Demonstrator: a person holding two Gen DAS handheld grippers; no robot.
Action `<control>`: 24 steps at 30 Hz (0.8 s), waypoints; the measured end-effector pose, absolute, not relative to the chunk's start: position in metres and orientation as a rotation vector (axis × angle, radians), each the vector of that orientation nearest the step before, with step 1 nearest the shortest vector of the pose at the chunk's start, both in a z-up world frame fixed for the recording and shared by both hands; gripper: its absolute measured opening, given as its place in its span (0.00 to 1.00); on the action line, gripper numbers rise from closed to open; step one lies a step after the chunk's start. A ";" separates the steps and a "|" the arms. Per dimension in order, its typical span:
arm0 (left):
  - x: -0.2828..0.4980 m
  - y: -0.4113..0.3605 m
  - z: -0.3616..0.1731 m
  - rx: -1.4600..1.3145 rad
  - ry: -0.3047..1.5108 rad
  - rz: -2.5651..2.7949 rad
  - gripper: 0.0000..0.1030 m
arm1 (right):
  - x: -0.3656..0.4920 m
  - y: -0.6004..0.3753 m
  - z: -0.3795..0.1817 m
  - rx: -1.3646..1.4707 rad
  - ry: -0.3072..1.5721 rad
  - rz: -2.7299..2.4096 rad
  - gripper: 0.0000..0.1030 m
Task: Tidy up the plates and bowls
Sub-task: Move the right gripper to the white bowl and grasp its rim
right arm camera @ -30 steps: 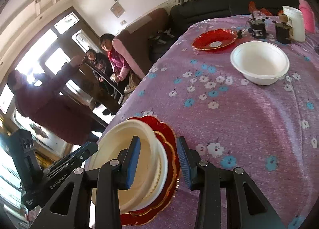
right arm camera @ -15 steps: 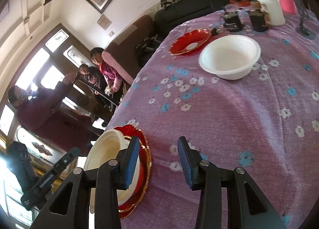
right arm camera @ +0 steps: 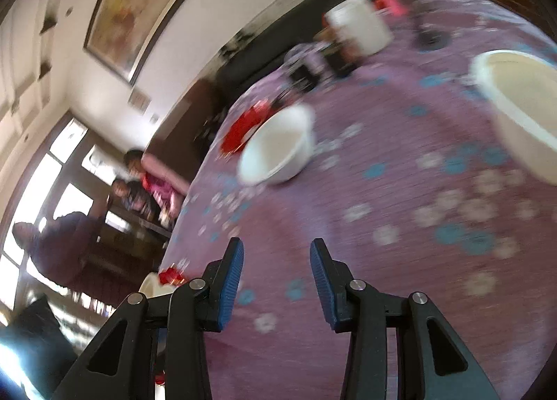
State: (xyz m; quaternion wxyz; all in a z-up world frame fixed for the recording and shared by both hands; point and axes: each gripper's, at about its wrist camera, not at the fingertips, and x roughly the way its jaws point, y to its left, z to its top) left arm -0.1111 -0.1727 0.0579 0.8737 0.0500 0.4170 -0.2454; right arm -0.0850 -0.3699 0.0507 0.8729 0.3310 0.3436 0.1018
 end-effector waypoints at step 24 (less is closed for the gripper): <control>0.024 -0.365 0.056 -0.087 1.099 -0.649 0.35 | -0.153 -0.598 0.036 0.942 0.632 -0.303 0.42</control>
